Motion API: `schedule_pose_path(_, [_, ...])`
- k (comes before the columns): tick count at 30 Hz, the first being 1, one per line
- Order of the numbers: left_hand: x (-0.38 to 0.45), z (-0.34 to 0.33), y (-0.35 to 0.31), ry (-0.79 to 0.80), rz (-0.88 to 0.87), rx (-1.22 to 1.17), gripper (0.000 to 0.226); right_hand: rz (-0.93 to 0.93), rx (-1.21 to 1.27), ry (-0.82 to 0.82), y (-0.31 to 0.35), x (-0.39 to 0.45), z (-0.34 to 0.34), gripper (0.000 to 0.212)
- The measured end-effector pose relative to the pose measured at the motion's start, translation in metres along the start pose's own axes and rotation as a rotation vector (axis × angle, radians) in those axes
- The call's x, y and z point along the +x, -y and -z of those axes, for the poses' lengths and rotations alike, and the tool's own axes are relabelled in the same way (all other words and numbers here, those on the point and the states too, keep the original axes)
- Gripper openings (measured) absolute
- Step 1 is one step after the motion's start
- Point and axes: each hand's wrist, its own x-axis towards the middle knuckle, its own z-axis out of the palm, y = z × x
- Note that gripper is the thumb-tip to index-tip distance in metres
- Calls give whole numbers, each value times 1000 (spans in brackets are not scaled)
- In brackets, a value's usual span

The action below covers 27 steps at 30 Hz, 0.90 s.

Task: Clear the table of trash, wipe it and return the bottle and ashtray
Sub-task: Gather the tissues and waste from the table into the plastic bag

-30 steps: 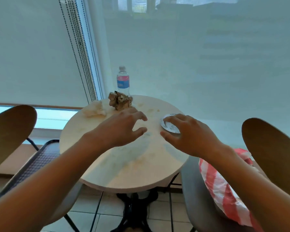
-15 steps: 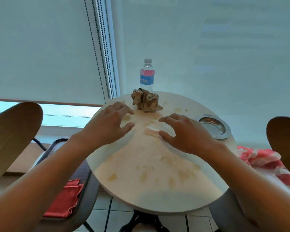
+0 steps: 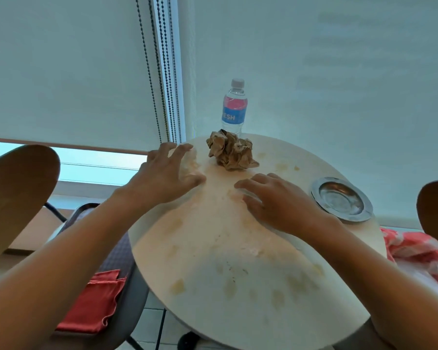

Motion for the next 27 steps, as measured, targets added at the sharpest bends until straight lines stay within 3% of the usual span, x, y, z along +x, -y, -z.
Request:
schedule_pose_path(5, [10,-7,-4,58,-12,28,75,48,40,-36,1,1,3,29])
schedule_pose_path(13, [17,-12,-2,-111,-139,-21,34,27,-8,-167,-7,-7,14,34])
schedule_pose_path(22, [9,15,-17,-216,-141,-100,19,-70,80,-201,-2,-22,34,26])
schedule_pose_path(27, [2,36,-29,-278,-138,-197,34,-109,143,-250,-1,-32,42,28])
